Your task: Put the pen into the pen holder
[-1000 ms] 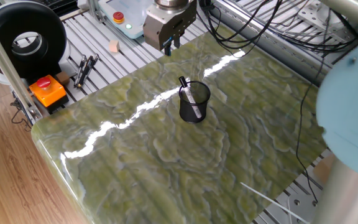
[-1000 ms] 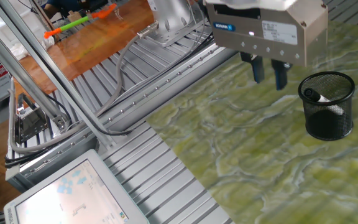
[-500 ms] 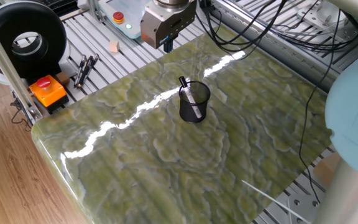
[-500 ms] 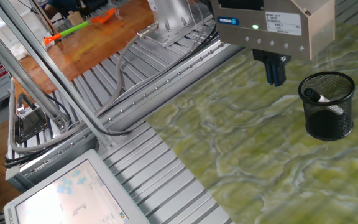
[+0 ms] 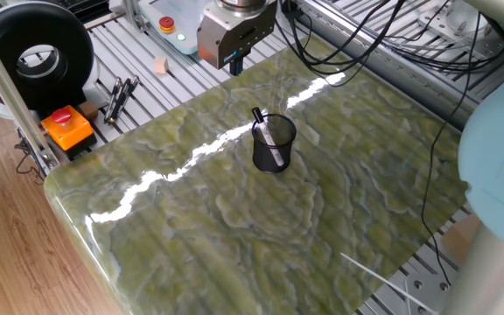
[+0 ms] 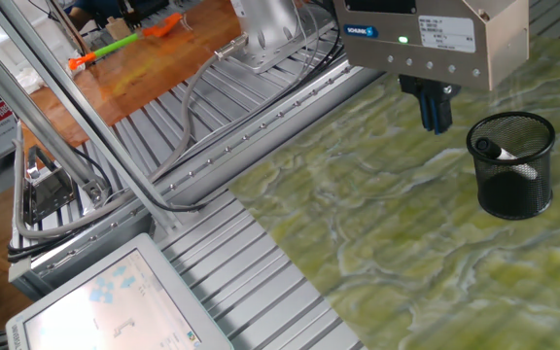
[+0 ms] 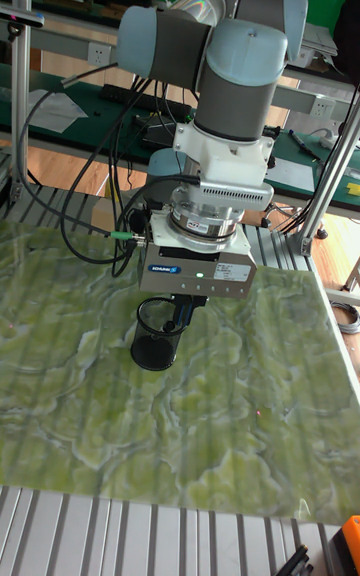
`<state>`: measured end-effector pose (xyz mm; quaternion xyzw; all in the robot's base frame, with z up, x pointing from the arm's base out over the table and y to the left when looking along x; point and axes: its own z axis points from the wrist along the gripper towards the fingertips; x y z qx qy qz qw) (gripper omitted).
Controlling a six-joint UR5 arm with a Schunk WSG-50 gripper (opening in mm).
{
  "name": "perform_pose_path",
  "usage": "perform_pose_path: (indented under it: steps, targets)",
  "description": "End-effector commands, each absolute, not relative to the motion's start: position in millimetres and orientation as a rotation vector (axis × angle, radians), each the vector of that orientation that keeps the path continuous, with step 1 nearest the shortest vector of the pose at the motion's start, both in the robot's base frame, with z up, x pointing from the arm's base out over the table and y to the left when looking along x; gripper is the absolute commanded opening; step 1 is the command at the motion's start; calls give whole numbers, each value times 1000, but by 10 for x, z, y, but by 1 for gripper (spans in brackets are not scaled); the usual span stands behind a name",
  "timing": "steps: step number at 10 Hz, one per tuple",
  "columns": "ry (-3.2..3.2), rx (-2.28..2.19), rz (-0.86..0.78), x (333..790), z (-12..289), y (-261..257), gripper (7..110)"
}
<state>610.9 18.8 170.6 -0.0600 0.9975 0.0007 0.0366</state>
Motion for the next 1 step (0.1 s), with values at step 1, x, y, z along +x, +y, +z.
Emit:
perform_pose_path:
  steps: [1]
  targets:
    - [3053,-181,27,6122,1729,218,7]
